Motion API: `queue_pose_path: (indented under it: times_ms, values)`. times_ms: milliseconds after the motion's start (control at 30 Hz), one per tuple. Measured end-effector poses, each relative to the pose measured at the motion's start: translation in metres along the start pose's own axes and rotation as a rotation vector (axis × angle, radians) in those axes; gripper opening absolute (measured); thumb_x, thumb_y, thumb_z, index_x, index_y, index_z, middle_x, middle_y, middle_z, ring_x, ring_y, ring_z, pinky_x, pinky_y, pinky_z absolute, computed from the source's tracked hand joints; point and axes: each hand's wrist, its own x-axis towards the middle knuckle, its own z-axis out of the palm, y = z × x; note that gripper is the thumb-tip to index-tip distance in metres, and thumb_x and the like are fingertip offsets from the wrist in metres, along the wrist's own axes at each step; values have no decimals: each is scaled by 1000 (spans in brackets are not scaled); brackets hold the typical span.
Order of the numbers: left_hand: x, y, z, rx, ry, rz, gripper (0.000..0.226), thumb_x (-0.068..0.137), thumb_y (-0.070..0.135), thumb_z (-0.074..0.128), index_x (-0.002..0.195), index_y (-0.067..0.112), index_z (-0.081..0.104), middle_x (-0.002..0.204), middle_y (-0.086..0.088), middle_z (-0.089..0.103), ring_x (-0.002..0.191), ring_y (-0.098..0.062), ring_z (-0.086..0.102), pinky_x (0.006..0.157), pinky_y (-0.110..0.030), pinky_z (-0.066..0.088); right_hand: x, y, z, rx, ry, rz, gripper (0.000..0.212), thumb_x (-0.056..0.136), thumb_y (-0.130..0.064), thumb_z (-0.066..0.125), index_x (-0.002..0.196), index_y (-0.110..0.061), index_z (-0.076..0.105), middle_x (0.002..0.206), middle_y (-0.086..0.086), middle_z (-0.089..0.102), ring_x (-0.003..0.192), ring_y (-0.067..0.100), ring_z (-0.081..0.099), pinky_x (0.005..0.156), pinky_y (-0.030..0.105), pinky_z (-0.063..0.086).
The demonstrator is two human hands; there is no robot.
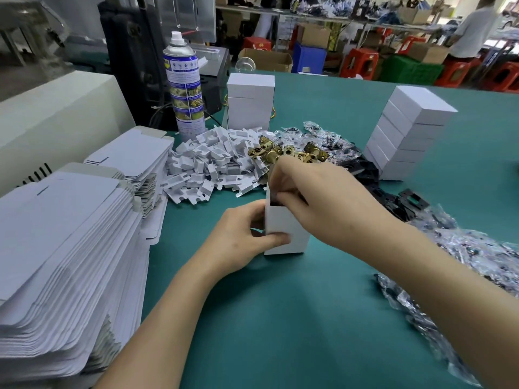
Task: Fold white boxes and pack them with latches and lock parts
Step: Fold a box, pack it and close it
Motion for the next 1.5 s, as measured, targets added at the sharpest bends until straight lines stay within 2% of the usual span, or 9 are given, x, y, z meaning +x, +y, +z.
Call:
queue_pose_path:
  times_ms: [267, 333, 467, 600, 833, 1033, 1267, 1433, 1500]
  values:
    - [-1, 3, 2, -10, 53, 51, 38, 72, 36, 85, 102, 48, 65, 95, 19, 78, 86, 0, 73, 74, -14, 53, -6, 5, 6, -150, -191, -61, 27, 92, -13, 46, 119, -15, 46, 107, 6, 64, 102, 24, 53, 95, 40, 35]
    - [0, 0, 3, 25, 104, 71, 49, 77, 31, 92, 109, 50, 59, 95, 14, 77, 86, -2, 74, 73, -16, 54, -9, 12, 6, -2, -49, -94, 35, 90, -7, 51, 124, -15, 53, 116, 3, 64, 113, 21, 55, 99, 36, 41]
    - [2, 1, 5, 95, 215, 95, 82, 78, 25, 93, 135, 54, 41, 115, 16, 72, 95, -4, 72, 83, -31, 60, -23, 43, 21, 153, 610, -20, 22, 91, -11, 63, 114, -13, 64, 111, -4, 64, 108, 14, 56, 94, 27, 45]
    - [-1, 2, 7, 151, 245, 156, 104, 77, 31, 92, 150, 58, 23, 126, 17, 65, 97, -7, 72, 85, -42, 62, -28, 62, 59, 598, 512, 231, 26, 95, -17, 71, 120, -19, 63, 113, -10, 66, 107, 10, 63, 89, 38, 53]
    - [-1, 0, 7, 208, 240, 173, 73, 85, 37, 85, 140, 65, 45, 133, 27, 60, 107, -10, 69, 85, -37, 62, -11, 59, 83, 859, 597, 207, 8, 100, -27, 61, 96, -23, 67, 94, -12, 67, 92, 8, 63, 80, 23, 45]
    - [-1, 6, 7, 164, 296, 252, 23, 104, 42, 54, 123, 41, 67, 121, 18, 68, 112, -12, 66, 87, -18, 50, -5, 56, 94, 848, 568, 122, 31, 102, -33, 50, 80, -14, 59, 77, -5, 58, 74, 7, 53, 69, 26, 39]
    - [-2, 15, 10, 269, 452, 413, 21, 104, 26, 58, 111, 19, 77, 122, 8, 57, 122, -14, 60, 101, -25, 47, -11, 60, 91, 895, 581, 73, 33, 103, -10, 42, 79, -8, 65, 83, -1, 65, 83, 15, 60, 77, 25, 43]
    - [-2, 18, 11, 257, 532, 511, 38, 97, 20, 66, 133, 10, 56, 130, 41, 51, 118, 3, 59, 89, -21, 49, -16, 55, 92, 968, 583, 79, 20, 99, -9, 50, 90, -14, 66, 90, -5, 67, 89, 13, 63, 81, 25, 46]
    - [-3, 16, 10, 229, 507, 491, 52, 97, 18, 68, 145, 13, 49, 127, 34, 58, 117, -5, 61, 90, -19, 47, -17, 52, 93, 1080, 606, 81, 16, 96, -5, 54, 100, -19, 60, 92, -8, 66, 89, 13, 63, 83, 29, 49]
